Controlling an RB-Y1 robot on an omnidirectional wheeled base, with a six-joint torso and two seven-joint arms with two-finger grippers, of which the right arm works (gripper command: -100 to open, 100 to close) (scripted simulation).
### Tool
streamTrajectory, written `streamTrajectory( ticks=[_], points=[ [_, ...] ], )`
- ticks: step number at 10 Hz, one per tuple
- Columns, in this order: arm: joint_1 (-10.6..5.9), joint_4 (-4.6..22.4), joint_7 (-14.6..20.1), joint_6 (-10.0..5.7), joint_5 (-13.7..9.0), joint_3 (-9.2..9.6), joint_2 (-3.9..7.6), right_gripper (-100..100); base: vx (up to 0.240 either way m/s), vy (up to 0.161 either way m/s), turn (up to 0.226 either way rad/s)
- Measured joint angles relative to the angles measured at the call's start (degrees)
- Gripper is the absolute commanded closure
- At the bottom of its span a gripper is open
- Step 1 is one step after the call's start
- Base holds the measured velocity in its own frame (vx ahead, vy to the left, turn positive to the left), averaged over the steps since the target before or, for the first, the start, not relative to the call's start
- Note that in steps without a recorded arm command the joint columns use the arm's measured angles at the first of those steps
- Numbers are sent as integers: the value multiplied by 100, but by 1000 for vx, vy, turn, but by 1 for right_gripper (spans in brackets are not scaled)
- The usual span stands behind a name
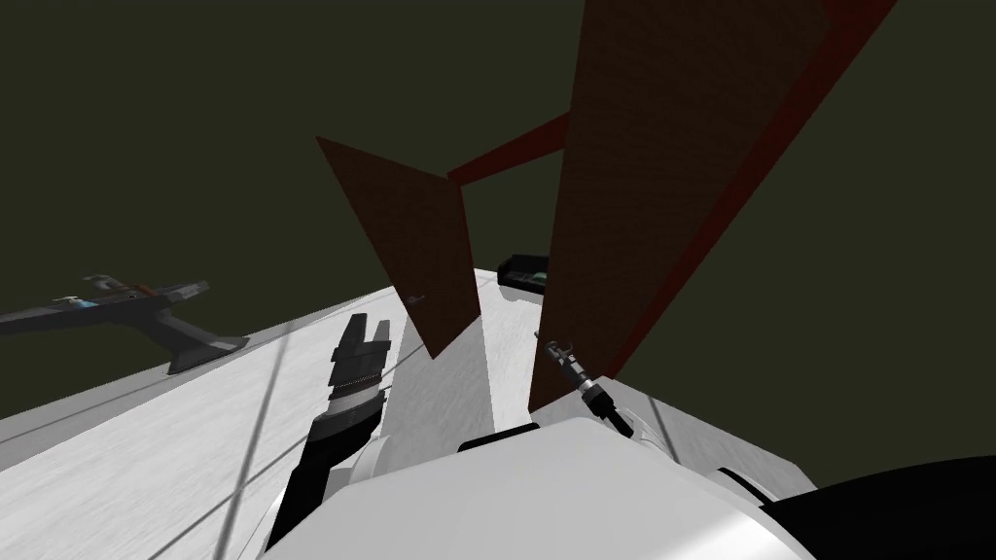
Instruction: Pull the door open
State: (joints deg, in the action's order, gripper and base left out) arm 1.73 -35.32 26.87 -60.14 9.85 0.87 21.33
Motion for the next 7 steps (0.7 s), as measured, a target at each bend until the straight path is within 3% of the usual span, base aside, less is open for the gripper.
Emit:
streamTrajectory(
  ticks=[3, 4, 5, 7],
  points=[
    [-24, 155, 13, -99, -71, -127, 99, 100, -145, -23, 197],
    [-53, 290, 21, -181, -91, -159, 134, 100, -213, -36, 325],
    [-3, 271, 32, -197, -120, -208, 172, 100, -165, -50, 93],
    [-87, 521, 38, -321, -131, -228, 189, 100, -159, -81, 212]
  ],
)
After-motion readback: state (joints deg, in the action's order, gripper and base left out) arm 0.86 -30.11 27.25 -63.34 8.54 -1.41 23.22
